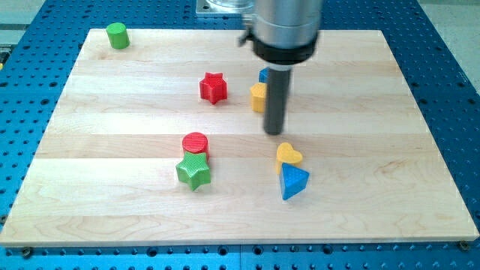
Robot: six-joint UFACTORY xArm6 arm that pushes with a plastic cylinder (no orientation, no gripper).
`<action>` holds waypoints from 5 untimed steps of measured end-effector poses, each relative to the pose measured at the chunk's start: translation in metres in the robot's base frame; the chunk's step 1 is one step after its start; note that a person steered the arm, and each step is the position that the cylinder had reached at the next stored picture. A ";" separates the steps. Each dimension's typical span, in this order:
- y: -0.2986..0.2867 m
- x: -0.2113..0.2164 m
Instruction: Push the yellow hexagon to the top center of the board
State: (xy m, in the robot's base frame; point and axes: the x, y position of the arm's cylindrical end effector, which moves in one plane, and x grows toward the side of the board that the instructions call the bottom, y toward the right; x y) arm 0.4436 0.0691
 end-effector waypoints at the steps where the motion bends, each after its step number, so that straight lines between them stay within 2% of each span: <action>1: -0.061 -0.082; 2: -0.071 -0.086; 4: -0.082 -0.165; 5: -0.080 -0.178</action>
